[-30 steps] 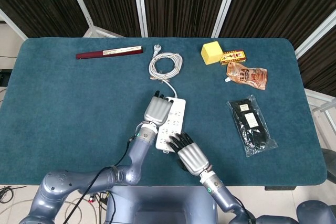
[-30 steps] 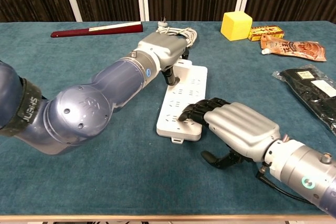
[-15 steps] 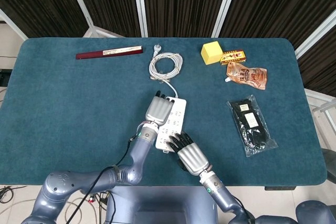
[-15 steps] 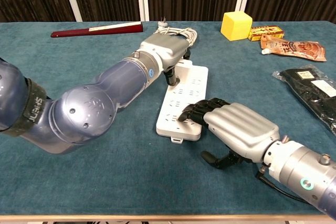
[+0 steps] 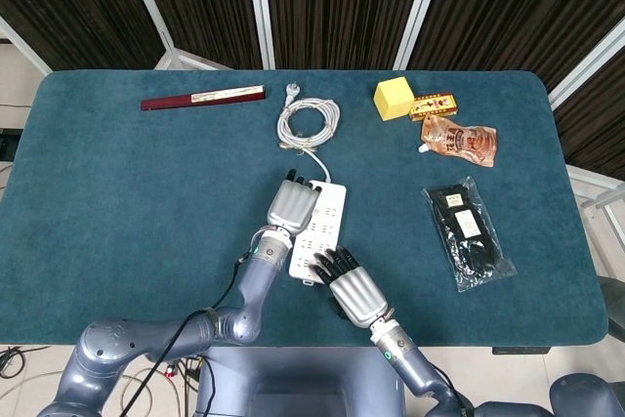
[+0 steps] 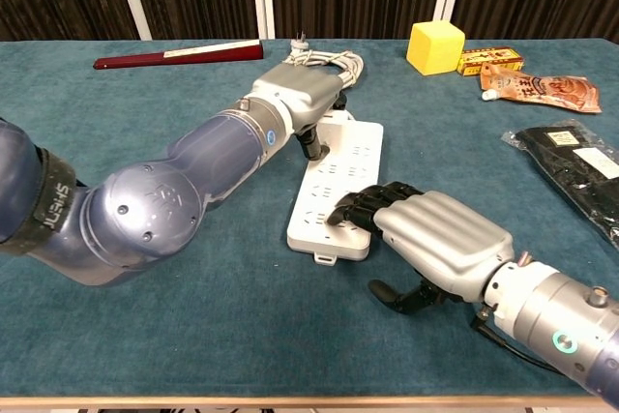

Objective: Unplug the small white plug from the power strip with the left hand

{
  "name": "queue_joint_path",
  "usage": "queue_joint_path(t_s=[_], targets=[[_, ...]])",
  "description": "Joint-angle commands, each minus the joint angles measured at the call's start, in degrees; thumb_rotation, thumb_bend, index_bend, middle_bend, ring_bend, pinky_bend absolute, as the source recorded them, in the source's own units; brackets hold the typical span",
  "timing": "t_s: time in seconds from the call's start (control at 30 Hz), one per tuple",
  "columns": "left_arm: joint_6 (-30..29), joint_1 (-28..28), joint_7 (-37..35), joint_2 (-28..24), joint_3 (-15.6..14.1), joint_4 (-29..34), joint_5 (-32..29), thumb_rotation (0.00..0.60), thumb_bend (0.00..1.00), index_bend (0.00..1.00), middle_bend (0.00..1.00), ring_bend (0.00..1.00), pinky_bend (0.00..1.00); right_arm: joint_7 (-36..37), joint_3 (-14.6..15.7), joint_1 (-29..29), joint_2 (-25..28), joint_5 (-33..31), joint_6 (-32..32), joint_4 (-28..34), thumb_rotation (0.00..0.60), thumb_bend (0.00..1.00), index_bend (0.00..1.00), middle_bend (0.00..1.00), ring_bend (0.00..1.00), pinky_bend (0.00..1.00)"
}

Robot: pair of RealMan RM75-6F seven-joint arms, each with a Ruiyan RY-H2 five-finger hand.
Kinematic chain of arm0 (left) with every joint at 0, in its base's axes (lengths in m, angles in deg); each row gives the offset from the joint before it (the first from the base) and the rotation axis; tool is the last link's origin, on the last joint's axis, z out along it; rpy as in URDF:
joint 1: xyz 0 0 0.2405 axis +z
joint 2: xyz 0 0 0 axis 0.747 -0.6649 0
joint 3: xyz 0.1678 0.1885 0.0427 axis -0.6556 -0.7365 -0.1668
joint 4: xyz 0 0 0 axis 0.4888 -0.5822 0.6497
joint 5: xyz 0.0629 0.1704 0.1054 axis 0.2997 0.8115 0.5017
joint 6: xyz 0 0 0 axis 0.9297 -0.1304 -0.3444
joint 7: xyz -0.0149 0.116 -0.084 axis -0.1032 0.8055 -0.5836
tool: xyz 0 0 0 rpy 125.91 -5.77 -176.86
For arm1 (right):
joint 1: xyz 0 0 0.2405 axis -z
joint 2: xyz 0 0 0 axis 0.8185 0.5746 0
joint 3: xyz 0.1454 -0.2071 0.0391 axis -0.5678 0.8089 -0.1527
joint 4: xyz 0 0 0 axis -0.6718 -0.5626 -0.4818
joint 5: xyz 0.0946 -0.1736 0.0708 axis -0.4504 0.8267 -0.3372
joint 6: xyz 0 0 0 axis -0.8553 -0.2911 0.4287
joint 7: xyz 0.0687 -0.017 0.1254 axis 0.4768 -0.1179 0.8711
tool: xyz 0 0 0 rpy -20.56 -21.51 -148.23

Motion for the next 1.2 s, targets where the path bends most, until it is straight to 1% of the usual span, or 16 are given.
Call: queue_joint_path(t_s=[0.03, 0.27, 0.47, 0.63, 1.0, 1.03, 1.1, 1.13, 1.2], targets=[[-0.04, 0.00, -0.32, -0.14, 0.17, 0.25, 0.26, 0.600, 0.37, 0.75, 0.80, 0.32, 0.18, 0.02, -0.04, 0.01, 0.00, -0.04, -0.01, -0.02, 0.600, 0.50, 0.18, 0.18, 0.09, 0.10], [0.18, -1.24, -0.58, 0.69, 1.02, 0.07, 0.93, 0.600, 0.37, 0.75, 0.81, 0.32, 0.18, 0.13, -0.02, 0.01, 0.16, 0.05, 0.02, 0.12, 0.600, 0.50, 0.18, 0.18, 0.09, 0.10], [0.24, -1.26, 0.09, 1.39, 0.75, -0.90, 0.56, 0.600, 0.37, 0.77, 0.84, 0.36, 0.18, 0.33, -0.10, 0.07, 0.48, 0.12, -0.13, 0.26, 0.600, 0.50, 0.18, 0.18, 0.09, 0.10], [0.30, -1.02, 0.17, 1.45, 0.71, -1.20, 0.40, 0.600, 0.37, 0.78, 0.86, 0.37, 0.18, 0.47, -0.10, 0.05, 0.45, 0.15, -0.08, 0.20, 0.600, 0.50, 0.18, 0.18, 0.09, 0.10], [0.64, -1.02, -1.47, 1.37, 2.67, 0.08, -0.61, 0.600, 0.37, 0.79, 0.87, 0.39, 0.19, 0.42, -0.21, 0.04, 0.37, 0.20, -0.15, 0.08, 0.600, 0.50, 0.18, 0.18, 0.09, 0.10], [0.67, -1.01, -1.53, 1.36, 2.82, 0.20, -0.79, 0.600, 0.37, 0.79, 0.87, 0.39, 0.20, 0.38, -0.21, 0.04, 0.39, 0.23, -0.19, 0.11, 0.600, 0.50, 0.18, 0.18, 0.09, 0.10], [0.67, -0.99, -1.73, 1.31, 3.15, 0.51, -1.09, 0.600, 0.37, 0.79, 0.87, 0.44, 0.31, 0.35, -0.22, 0.07, 0.45, 0.25, -0.24, 0.21, 0.600, 0.50, 0.18, 0.18, 0.09, 0.10], [0.63, -0.97, -1.88, 1.27, 3.29, 0.65, -1.17, 0.600, 0.37, 0.79, 0.87, 0.49, 0.41, 0.33, -0.23, 0.08, 0.47, 0.25, -0.27, 0.25, 0.600, 0.50, 0.18, 0.18, 0.09, 0.10], [0.66, -0.90, -2.41, 1.13, 3.51, 0.94, -1.12, 0.600, 0.37, 0.79, 0.87, 0.55, 0.55, 0.29, -0.21, 0.10, 0.49, 0.23, -0.28, 0.31, 0.600, 0.50, 0.18, 0.18, 0.09, 0.10]])
